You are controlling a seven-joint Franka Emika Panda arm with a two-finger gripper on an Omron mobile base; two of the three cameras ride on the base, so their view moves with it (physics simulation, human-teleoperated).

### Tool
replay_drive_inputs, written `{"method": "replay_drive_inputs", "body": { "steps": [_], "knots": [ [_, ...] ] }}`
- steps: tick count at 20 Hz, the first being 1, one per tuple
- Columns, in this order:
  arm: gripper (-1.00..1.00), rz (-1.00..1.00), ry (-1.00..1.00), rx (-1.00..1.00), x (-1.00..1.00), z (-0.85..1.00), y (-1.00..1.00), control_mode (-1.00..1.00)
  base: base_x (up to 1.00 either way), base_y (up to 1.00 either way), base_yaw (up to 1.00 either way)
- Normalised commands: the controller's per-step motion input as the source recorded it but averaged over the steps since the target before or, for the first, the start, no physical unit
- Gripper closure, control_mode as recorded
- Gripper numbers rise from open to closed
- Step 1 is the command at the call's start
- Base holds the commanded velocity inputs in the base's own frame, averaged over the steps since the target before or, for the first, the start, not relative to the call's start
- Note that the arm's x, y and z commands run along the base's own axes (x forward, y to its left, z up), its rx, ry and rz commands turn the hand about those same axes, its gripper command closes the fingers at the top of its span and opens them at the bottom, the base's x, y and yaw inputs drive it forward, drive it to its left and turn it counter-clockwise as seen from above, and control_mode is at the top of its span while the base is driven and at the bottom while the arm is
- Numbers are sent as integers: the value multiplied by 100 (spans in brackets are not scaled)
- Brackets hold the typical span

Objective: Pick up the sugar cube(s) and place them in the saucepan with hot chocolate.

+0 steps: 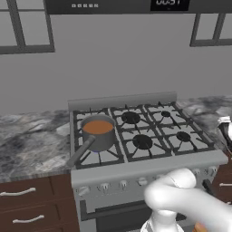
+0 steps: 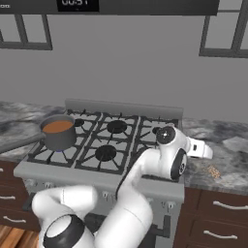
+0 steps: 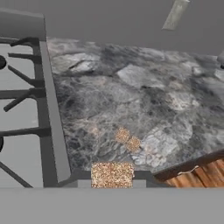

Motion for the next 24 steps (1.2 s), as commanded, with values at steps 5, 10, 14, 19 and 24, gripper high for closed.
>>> {"method": "replay_drive_inputs", "body": {
  "steps": [5,10,14,19,24],
  "knots": [
    [100,7,0,-29,-54,79,100,-100,0,0,0],
    [100,4,1,-21,-35,71,91,-100,0,0,0],
    [100,16,12,-4,-20,74,30,-100,0,0,0],
    [100,28,19,-1,-5,58,5,-100,0,0,0],
    [100,33,19,9,0,9,-8,-100,0,0,0]
  ]
}}
